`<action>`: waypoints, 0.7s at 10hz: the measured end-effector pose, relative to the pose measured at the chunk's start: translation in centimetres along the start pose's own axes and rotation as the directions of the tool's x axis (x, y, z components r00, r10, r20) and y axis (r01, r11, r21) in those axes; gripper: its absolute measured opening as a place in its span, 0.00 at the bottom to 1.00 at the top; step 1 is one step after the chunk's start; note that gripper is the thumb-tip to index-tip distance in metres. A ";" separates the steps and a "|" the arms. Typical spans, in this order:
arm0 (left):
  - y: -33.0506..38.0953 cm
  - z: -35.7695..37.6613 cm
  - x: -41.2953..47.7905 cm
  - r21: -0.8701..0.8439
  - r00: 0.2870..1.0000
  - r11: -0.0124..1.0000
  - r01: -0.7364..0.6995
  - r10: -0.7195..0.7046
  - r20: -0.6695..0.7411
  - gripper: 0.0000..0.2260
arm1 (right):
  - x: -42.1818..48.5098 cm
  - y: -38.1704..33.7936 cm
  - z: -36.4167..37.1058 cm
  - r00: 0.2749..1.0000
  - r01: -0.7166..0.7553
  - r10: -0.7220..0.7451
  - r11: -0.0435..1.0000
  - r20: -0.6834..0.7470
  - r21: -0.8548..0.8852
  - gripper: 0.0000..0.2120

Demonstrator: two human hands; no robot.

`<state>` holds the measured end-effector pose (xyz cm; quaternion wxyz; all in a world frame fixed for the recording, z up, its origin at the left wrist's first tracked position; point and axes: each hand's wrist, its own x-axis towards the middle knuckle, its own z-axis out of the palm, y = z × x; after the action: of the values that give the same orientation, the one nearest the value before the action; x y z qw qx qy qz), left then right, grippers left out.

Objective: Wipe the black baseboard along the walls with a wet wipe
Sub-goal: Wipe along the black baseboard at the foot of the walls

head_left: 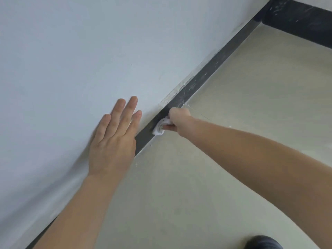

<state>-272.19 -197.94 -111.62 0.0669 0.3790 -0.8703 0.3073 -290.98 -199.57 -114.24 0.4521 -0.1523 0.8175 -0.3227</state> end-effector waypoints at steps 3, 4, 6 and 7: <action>0.3 0.1 0.1 -0.091 0.999 0.996 0.012 -0.009 0.034 0.29 | 3.1 0.2 -4.8 0.986 0.111 -0.133 0.974 -0.098 -0.199 0.14; 0.3 -0.1 0.2 -0.145 0.998 0.989 0.025 -0.017 0.057 0.30 | 1.4 1.7 -1.5 0.978 -0.135 0.083 0.951 0.192 0.277 0.02; -0.3 0.4 0.4 -0.208 0.988 0.978 0.024 0.009 0.156 0.33 | -5.2 5.9 5.8 0.685 -0.441 0.154 0.866 0.712 0.237 0.14; -0.2 0.0 0.2 -0.154 0.990 0.988 0.022 0.000 0.142 0.35 | -3.5 4.9 5.4 0.805 -0.433 0.181 0.830 0.565 0.351 0.15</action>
<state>-272.17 -198.19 -111.41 0.0358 0.3982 -0.8921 0.2103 -284.33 -196.10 -117.32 0.7216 0.0194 0.5808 -0.3763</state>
